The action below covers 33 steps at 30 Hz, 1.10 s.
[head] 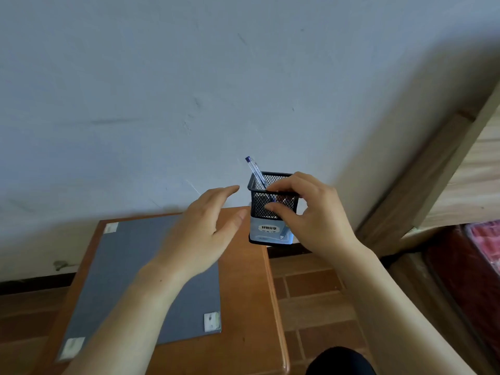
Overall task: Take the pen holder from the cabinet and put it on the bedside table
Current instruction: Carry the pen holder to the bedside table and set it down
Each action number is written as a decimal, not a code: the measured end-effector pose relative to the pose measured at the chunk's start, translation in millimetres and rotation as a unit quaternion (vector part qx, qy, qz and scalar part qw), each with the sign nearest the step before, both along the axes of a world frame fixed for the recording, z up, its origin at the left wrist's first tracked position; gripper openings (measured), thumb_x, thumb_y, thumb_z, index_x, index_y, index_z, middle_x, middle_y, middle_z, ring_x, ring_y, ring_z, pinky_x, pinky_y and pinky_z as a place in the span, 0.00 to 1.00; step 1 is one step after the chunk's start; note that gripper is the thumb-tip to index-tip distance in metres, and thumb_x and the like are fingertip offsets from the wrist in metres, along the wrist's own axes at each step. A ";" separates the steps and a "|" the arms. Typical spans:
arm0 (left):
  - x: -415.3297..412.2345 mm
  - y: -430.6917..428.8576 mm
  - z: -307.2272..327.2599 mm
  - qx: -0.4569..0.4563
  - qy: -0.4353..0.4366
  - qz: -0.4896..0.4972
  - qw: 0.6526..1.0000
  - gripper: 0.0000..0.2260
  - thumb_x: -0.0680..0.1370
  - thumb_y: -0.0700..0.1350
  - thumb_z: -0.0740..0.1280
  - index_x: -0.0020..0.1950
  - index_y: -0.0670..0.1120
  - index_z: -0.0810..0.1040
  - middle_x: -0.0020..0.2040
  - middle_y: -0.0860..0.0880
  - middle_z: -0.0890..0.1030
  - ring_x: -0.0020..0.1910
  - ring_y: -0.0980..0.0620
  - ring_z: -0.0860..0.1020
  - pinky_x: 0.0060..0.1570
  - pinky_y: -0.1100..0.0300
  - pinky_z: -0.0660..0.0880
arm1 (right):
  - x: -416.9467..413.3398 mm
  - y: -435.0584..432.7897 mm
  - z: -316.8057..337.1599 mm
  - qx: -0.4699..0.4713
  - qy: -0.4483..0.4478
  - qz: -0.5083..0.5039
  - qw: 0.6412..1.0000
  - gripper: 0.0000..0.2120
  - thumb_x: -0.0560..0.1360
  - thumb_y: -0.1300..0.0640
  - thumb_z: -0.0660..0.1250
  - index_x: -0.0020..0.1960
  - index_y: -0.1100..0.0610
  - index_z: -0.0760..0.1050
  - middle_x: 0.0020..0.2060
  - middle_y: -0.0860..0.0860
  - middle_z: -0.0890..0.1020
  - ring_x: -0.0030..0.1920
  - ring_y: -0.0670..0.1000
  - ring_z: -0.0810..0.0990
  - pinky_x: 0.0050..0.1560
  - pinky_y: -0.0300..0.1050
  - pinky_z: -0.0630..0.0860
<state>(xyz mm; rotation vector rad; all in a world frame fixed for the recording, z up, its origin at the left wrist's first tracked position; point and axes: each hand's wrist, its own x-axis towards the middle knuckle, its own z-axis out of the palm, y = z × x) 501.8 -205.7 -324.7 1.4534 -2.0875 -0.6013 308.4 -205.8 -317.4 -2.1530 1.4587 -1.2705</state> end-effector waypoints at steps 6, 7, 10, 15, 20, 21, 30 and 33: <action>-9.5 -7.9 -71.3 -0.035 -0.010 -0.006 0.999 0.22 0.77 0.58 0.56 0.70 0.58 0.62 0.70 0.60 0.64 0.66 0.63 0.63 0.55 0.65 0.62 | -6.5 -8.9 -77.1 -0.019 -0.019 0.001 1.000 0.10 0.68 0.61 0.73 0.48 0.54 0.78 0.40 0.47 0.79 0.43 0.45 0.76 0.45 0.40 0.73; -10.8 -8.0 -80.0 -0.039 -0.015 -0.003 0.999 0.22 0.77 0.58 0.56 0.70 0.58 0.61 0.70 0.61 0.64 0.65 0.63 0.63 0.55 0.64 0.63 | -7.6 -9.7 -85.7 -0.023 -0.021 0.003 1.000 0.10 0.68 0.61 0.73 0.48 0.54 0.78 0.40 0.48 0.80 0.43 0.45 0.76 0.45 0.40 0.73; -13.0 -7.2 -102.0 -0.054 -0.024 -0.001 0.998 0.21 0.77 0.58 0.56 0.70 0.59 0.61 0.70 0.61 0.64 0.63 0.65 0.63 0.54 0.63 0.64 | -10.6 -12.1 -104.7 -0.036 -0.020 0.006 0.999 0.10 0.68 0.61 0.73 0.48 0.54 0.78 0.40 0.48 0.80 0.42 0.46 0.76 0.44 0.42 0.73; -7.5 -3.2 -119.9 -0.048 -0.028 0.004 0.998 0.21 0.77 0.59 0.56 0.70 0.59 0.62 0.69 0.61 0.65 0.66 0.61 0.65 0.59 0.58 0.68 | -12.5 -9.7 -117.0 -0.029 -0.028 0.012 0.999 0.10 0.68 0.62 0.73 0.48 0.55 0.78 0.40 0.48 0.80 0.42 0.45 0.76 0.45 0.40 0.73; 1.2 -10.3 -128.3 -0.047 -0.055 0.024 0.997 0.21 0.77 0.58 0.56 0.70 0.57 0.62 0.68 0.60 0.66 0.59 0.57 0.71 0.54 0.58 0.71 | -7.8 -16.6 -122.6 -0.027 -0.028 0.019 0.999 0.10 0.68 0.62 0.73 0.48 0.55 0.78 0.40 0.48 0.80 0.43 0.46 0.76 0.45 0.36 0.72; 3.5 -13.0 -132.2 -0.050 -0.061 0.027 0.996 0.21 0.77 0.58 0.56 0.70 0.57 0.63 0.68 0.59 0.66 0.59 0.56 0.72 0.54 0.57 0.72 | -5.3 -19.0 -124.6 -0.031 -0.026 0.019 0.999 0.10 0.68 0.62 0.72 0.48 0.55 0.78 0.40 0.48 0.80 0.43 0.46 0.76 0.44 0.34 0.71; 28.3 -36.1 -173.1 -0.070 -0.088 0.064 0.992 0.25 0.77 0.56 0.58 0.72 0.51 0.61 0.73 0.52 0.62 0.71 0.54 0.58 0.67 0.56 0.58 | 23.4 -44.2 -154.6 -0.071 0.011 0.042 0.997 0.09 0.67 0.64 0.72 0.46 0.58 0.79 0.39 0.52 0.79 0.41 0.51 0.74 0.41 0.34 0.68; 30.1 -40.0 -177.1 -0.079 -0.087 0.072 0.990 0.25 0.77 0.56 0.59 0.72 0.50 0.61 0.73 0.51 0.62 0.72 0.53 0.58 0.68 0.54 0.57 | 29.5 -47.8 -165.9 -0.069 0.010 0.039 0.997 0.09 0.67 0.64 0.72 0.47 0.58 0.79 0.39 0.52 0.79 0.41 0.51 0.74 0.40 0.32 0.67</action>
